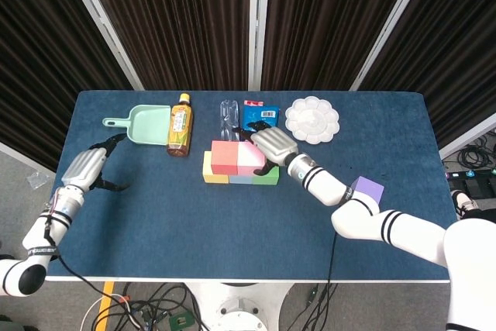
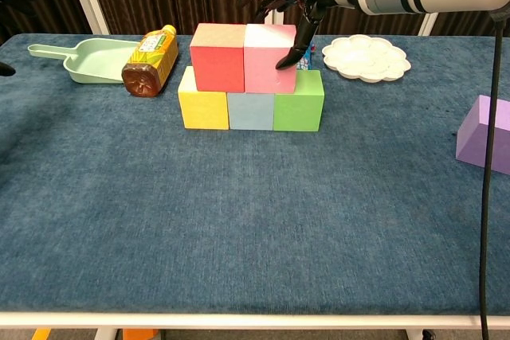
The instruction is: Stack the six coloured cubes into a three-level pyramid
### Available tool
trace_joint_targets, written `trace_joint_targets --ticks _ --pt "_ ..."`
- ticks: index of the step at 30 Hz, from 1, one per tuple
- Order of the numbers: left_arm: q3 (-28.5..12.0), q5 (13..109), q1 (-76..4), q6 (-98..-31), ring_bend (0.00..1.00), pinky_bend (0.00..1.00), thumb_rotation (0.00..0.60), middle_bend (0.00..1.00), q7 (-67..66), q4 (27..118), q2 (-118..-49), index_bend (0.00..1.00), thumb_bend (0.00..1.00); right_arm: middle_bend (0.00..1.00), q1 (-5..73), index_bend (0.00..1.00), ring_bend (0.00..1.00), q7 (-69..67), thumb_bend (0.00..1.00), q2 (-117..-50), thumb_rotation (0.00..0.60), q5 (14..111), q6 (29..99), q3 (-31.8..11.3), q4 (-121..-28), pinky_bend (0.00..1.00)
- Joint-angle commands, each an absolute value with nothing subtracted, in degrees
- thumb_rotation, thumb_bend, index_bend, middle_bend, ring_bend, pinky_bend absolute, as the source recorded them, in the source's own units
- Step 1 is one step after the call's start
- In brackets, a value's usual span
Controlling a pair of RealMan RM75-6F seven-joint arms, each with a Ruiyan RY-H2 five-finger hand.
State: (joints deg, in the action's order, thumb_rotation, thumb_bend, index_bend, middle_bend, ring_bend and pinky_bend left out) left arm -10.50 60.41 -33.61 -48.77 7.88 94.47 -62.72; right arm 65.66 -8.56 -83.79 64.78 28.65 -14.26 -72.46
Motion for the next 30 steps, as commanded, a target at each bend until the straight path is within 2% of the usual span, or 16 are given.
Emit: trace_joint_targets --ticks 1,10,17,23,30 --pt "-10.5 60.5 -33.6 -48.8 0.13 0.14 0.6 0.07 8.0 94.5 -62.7 0.0 0.11 0.15 65.6 0.0 0.0 -8.3 0.1 -83.6 0.6 64.6 28.7 -14.2 -72.7 0.0" --pt "-10.6 61.0 -33.4 -49.1 0.13 0.14 0.6 0.07 8.1 94.7 -62.5 0.0 0.11 0.07 63.8 0.0 0.0 -7.7 0.1 -80.0 0.6 64.4 30.8 -14.4 -77.0 0.0" --pt "-11.0 61.8 -32.6 -51.4 0.13 0.14 0.6 0.07 8.3 95.2 -62.4 0.0 0.11 0.07 56.2 0.0 0.0 -8.2 0.1 -69.5 0.6 67.3 39.6 -13.8 -89.3 0.0" --pt "-10.8 62.5 -31.6 -53.7 0.13 0.14 0.6 0.07 7.4 95.4 -62.6 0.0 0.11 0.13 47.1 0.0 0.0 -10.8 0.1 -59.8 0.6 73.8 46.8 -9.5 -96.8 0.0" --pt "-10.5 62.9 -31.1 -54.3 0.13 0.14 0.6 0.07 6.6 96.7 -62.2 0.0 0.11 0.17 39.2 0.0 0.0 -10.2 0.1 -54.8 0.6 78.3 51.4 -3.5 -97.3 0.0"
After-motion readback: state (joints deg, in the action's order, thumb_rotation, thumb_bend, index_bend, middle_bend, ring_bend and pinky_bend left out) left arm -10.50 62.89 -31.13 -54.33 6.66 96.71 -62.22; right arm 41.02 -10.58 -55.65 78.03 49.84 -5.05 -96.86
